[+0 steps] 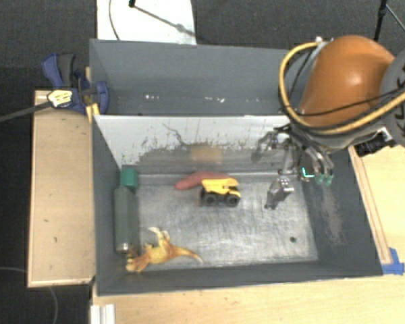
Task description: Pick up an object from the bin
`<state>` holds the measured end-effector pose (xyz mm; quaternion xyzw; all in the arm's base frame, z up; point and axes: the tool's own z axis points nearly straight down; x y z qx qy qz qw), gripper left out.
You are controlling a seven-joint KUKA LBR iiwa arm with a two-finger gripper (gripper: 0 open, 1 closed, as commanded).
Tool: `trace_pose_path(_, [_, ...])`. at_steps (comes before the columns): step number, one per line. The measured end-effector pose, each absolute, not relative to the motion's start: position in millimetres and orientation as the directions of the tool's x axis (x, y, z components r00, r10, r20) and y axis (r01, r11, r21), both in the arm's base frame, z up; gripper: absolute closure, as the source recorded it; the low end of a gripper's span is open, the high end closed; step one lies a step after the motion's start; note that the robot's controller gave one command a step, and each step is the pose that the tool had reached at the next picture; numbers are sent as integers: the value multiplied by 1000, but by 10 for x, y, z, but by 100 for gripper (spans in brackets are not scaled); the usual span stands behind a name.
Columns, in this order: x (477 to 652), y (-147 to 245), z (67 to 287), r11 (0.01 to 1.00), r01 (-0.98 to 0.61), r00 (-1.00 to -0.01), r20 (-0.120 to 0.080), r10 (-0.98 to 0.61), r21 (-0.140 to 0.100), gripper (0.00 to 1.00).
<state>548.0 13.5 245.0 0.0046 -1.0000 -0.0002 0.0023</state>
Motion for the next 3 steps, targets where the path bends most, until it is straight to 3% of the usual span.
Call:
trace_pose_path(1, [5494, 135, 2492, 1000, -9, -1000, -4, -9, 1, 0])
trace_pose_path(2, [5718, 215, 718, 1000, -10, -1000, -10, -10, 1, 100])
trace_pose_path(3, [5710, 217, 726, 1000, -10, -1000, -7, -10, 1, 0])
